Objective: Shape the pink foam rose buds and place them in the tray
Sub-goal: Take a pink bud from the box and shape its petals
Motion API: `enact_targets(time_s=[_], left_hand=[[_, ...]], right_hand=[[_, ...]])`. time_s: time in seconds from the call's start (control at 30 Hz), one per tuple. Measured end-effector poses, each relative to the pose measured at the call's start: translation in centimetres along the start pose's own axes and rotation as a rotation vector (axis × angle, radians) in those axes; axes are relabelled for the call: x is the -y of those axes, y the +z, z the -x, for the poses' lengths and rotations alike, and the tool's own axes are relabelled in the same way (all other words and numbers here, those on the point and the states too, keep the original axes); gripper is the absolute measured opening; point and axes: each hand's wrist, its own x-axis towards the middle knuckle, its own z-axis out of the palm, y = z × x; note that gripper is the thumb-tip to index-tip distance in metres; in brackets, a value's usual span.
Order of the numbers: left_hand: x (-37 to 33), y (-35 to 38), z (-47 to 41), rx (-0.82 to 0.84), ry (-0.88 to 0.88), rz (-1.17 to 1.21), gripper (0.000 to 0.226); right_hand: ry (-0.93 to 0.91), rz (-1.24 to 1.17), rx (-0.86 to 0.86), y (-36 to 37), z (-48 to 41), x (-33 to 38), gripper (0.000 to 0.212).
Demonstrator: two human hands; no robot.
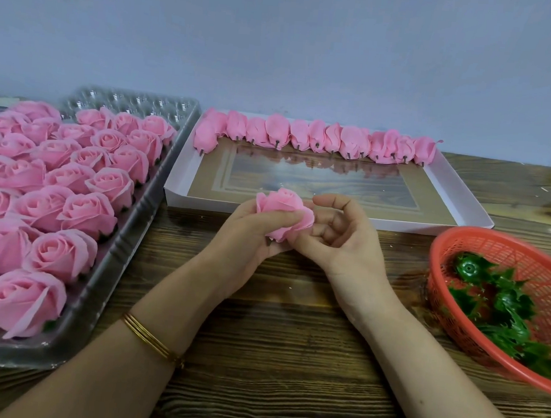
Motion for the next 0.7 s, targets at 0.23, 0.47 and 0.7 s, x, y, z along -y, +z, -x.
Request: enact_targets(time_s=[0.23, 0.47, 0.7], left_hand=[[0.34, 0.01, 0.03, 0.031, 0.042, -0.184, 0.027], [0.29, -0.2, 0.11, 0.075, 0.104, -0.331, 0.021], [-0.09, -0.7, 0.17, 0.214, 0.139, -0.409, 0.011]], right_hand=[[-0.043, 0.065, -0.021, -0.1, 0.07, 0.01, 0.047], [-0.081, 0.044, -0.036, -0.3, -0.08, 0.11, 0.038], [-0.101, 0.012, -0.047, -0.18, 0.06, 0.32, 0.041]])
